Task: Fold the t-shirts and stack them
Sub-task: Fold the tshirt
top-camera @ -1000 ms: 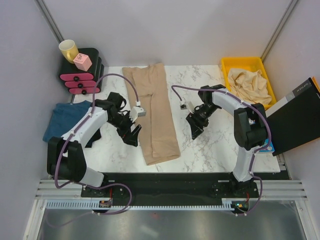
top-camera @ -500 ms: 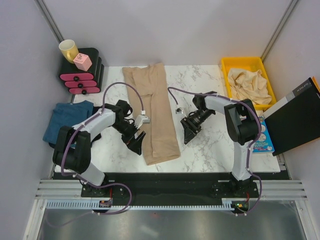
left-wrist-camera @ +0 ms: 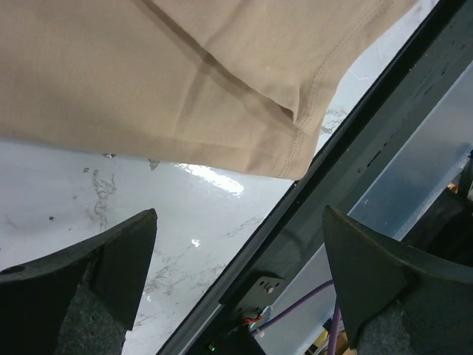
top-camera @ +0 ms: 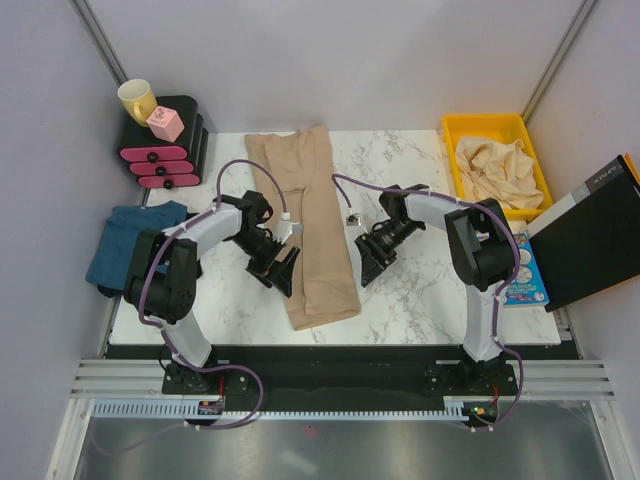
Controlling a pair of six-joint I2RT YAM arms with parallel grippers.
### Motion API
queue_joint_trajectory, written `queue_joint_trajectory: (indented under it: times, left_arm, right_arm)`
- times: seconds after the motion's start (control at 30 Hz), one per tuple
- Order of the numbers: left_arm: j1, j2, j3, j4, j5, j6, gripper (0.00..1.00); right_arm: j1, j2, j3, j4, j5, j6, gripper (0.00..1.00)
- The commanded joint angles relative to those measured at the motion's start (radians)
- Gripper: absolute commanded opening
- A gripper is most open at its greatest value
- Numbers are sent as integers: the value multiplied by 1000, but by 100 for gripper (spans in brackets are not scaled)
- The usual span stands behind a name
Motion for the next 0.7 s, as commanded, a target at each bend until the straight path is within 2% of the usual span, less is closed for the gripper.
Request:
queue_joint_trajectory:
  times: [0.0,0.1,0.23,0.4,0.47,0.5,0.6,0.67]
  left_arm:
    - [6,-10,-44,47,-2,-112,100]
    - [7,-10,-93,115,-28,-160,100]
    - [6,-7,-64,109,-14,-155,99]
    - [1,-88,-67,115,-11,-139,100]
    - [-3,-149,-78,114,-51,-123,100]
    - [-3,-174,-82,117,-77,-116,100]
    - [-3,-282,-124,164,-236,-100,100]
    - [1,-367,-160,228,-399,-94,100]
  right_arm:
    - [10,-28,-7,42,-29,27,67]
    - [10,-22,-7,48,-13,26,67]
    - [13,-34,-8,86,10,44,66]
    - [44,-121,12,128,157,29,65]
    - [59,-141,25,136,212,10,63]
    - [84,-152,42,130,272,-6,59]
    - [122,-183,64,126,377,-58,54]
    - [138,-194,71,133,419,-85,53]
